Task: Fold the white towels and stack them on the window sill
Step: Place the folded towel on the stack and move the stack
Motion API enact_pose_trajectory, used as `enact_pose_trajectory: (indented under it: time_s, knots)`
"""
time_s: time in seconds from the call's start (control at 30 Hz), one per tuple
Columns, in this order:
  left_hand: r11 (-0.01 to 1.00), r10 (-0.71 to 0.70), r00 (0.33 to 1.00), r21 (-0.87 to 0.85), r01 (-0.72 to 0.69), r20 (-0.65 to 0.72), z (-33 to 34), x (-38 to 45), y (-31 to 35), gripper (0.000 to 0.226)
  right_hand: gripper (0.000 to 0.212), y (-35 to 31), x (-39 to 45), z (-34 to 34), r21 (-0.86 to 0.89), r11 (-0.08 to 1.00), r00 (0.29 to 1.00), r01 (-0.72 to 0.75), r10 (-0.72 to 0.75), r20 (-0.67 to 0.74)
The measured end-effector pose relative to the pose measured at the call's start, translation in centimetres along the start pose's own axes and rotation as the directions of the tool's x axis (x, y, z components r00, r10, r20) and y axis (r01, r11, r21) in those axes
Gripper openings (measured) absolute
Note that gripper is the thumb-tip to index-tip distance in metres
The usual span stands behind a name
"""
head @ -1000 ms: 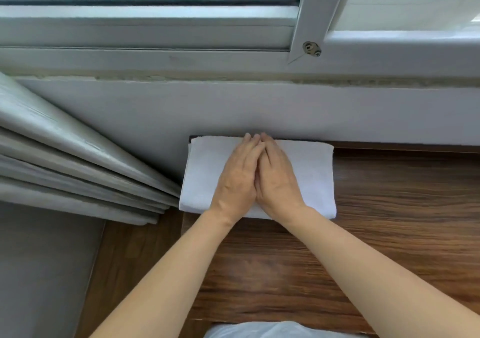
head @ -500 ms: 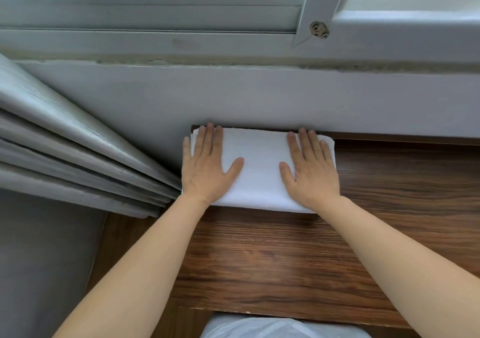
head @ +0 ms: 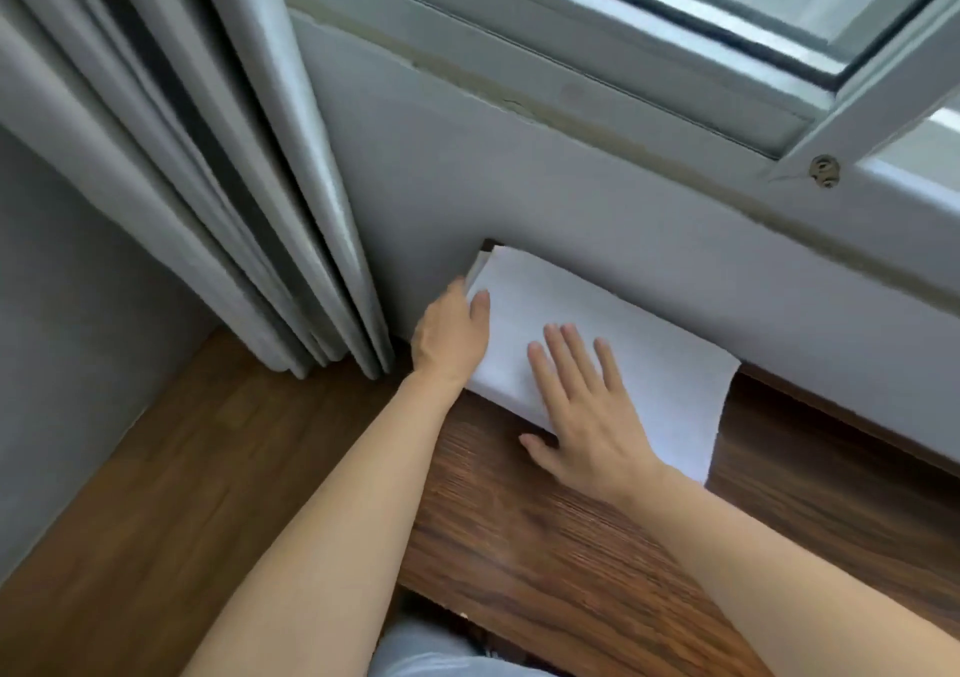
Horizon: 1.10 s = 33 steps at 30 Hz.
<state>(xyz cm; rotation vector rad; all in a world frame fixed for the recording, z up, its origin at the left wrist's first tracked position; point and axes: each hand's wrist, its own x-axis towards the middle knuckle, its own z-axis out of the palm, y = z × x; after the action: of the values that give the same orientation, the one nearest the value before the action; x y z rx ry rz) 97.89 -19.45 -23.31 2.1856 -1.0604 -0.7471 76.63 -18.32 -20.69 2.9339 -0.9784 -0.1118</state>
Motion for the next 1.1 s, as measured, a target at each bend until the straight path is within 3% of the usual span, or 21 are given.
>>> enact_pose_trajectory:
  time_s: [0.1, 0.17, 0.3, 0.53, 0.7, 0.83, 0.97, 1.03, 1.1]
  knots:
    - [0.978, -0.015, 0.998, -0.208, 0.028, 0.067, -0.5, 0.0, -1.9, 0.048, 0.107, -0.7, 2.7, 0.8, -0.124, 0.967, 0.968, 0.223, -0.204, 0.146]
    - [0.965, -0.017, 0.991, -0.257, 0.05, 0.129, -1.0, 0.3, -2.3, 0.048, 0.107, 0.1, 3.5, 1.3, -0.163, 0.945, 0.95, 0.285, -0.256, 0.176]
    - [0.972, -0.053, 0.973, -0.212, 0.102, 0.226, -1.3, 1.6, -2.2, 0.045, 0.112, 0.9, 3.9, 0.8, -0.155, 0.939, 0.948, 0.307, -0.286, 0.141]
    - [0.973, -0.091, 0.982, -0.195, 0.123, 0.163, -0.6, 1.5, -1.6, 0.045, 0.115, 1.0, 3.9, 1.2, -0.068, 0.969, 0.964, 0.239, -0.229, 0.132]
    - [0.979, -0.056, 0.994, -0.189, 0.072, 0.092, -0.5, 0.9, -0.9, 0.043, 0.098, 1.5, 2.8, 0.3, 0.061, 0.983, 0.975, 0.172, -0.178, 0.136]
    - [1.0, -0.011, 0.999, 0.003, 0.011, 0.041, 0.1, 0.7, -0.2, 0.046, 0.07, 4.2, -0.4, -0.4, 0.212, 0.973, 0.996, -0.094, 0.089, 0.03]
    - [0.997, 0.018, 1.0, 0.076, -0.02, 0.025, 0.5, 0.7, 0.2, 0.05, 0.047, 7.8, -2.7, 0.4, 0.235, 0.893, 0.915, -0.383, 0.402, -0.039]
    - [0.999, 0.01, 1.0, 0.045, -0.011, 0.025, 0.5, 0.7, 0.0, 0.05, 0.04, 9.0, -3.2, 0.8, 0.314, 0.861, 0.905, -0.399, 0.425, -0.015]
    - [1.0, -0.008, 0.999, 0.021, 0.007, 0.043, 0.2, 0.6, 0.0, 0.05, 0.034, 9.5, -4.0, 1.3, 0.379, 0.819, 0.864, -0.431, 0.496, -0.088]
